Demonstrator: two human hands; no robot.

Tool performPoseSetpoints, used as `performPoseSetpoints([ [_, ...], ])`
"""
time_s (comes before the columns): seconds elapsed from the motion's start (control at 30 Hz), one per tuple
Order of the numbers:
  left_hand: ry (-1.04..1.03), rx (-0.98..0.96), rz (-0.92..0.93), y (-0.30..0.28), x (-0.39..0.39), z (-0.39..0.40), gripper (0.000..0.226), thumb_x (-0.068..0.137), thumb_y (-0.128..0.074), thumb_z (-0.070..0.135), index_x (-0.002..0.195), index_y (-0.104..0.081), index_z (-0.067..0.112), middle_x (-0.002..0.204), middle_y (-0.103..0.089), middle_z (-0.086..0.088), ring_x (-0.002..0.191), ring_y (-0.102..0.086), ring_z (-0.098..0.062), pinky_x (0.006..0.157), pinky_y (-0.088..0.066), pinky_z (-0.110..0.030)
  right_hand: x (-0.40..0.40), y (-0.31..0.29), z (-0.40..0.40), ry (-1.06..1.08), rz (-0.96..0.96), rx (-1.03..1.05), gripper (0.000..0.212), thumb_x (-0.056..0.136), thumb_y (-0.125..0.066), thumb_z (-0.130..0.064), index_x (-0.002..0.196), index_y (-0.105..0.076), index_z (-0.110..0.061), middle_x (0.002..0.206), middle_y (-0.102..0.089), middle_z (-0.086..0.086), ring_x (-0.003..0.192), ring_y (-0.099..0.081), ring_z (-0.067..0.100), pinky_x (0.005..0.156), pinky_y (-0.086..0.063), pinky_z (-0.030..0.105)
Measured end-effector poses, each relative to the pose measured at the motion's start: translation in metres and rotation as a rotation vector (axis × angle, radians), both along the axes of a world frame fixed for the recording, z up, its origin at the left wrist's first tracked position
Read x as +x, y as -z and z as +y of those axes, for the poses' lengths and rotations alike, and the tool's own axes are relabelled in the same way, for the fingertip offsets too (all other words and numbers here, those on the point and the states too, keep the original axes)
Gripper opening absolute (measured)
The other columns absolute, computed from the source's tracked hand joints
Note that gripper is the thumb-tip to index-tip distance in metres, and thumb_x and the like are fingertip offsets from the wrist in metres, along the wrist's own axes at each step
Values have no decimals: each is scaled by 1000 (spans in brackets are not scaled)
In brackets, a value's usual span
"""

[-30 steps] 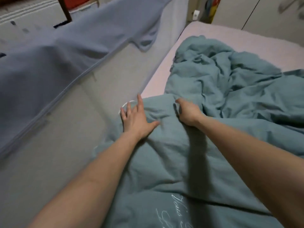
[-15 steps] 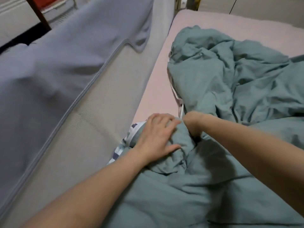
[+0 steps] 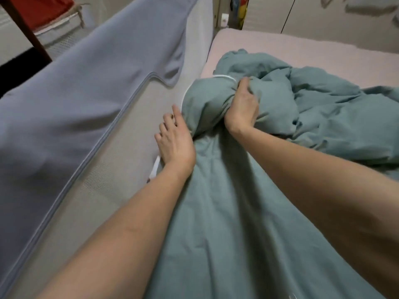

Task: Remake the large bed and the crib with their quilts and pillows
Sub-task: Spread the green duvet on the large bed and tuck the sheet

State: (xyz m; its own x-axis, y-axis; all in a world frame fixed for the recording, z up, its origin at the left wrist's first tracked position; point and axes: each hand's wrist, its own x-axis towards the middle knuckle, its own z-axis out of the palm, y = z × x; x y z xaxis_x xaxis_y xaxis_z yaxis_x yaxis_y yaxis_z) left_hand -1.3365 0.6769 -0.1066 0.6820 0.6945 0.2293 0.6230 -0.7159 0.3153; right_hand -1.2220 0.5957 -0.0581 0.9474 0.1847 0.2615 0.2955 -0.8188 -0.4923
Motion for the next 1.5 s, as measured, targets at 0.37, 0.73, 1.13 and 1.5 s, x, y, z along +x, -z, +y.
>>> performPoseSetpoints([
  [0.37, 454, -170, 846, 79, -110, -34, 94, 84, -19, 78, 153, 8, 21, 161, 10, 1, 148, 10, -25, 118, 7, -44, -143, 130, -126, -250, 249, -468, 68, 96, -27, -54, 153, -4, -24, 160, 7, 11, 148, 8, 26, 116, 12, 45],
  [0.73, 406, -144, 662, -12, -81, -124, 41, 91, -47, 32, 129, -49, 15, 133, -54, -14, 122, -51, -31, 97, -41, -38, -151, 63, -209, -308, 630, -80, 36, 95, -52, -28, 124, -55, -6, 123, -61, 14, 116, -55, 29, 96, -41, 32],
  [1.13, 472, -181, 639, -180, -216, -284, 30, 92, -47, 37, 114, -61, 23, 116, -65, -1, 110, -59, -26, 88, -47, -33, -239, -108, -391, -376, 581, -244, 20, 83, -49, -10, 84, -68, -4, 88, -70, 18, 88, -64, 34, 74, -50, 34],
  [1.5, 293, -115, 311, -376, -369, -213, 29, 92, -49, 37, 113, -65, 24, 108, -69, -1, 100, -63, -26, 81, -52, -35, -349, -264, -278, -699, 420, -156, 18, 83, -52, -14, 77, -68, -9, 79, -71, 13, 80, -68, 28, 76, -55, 38],
])
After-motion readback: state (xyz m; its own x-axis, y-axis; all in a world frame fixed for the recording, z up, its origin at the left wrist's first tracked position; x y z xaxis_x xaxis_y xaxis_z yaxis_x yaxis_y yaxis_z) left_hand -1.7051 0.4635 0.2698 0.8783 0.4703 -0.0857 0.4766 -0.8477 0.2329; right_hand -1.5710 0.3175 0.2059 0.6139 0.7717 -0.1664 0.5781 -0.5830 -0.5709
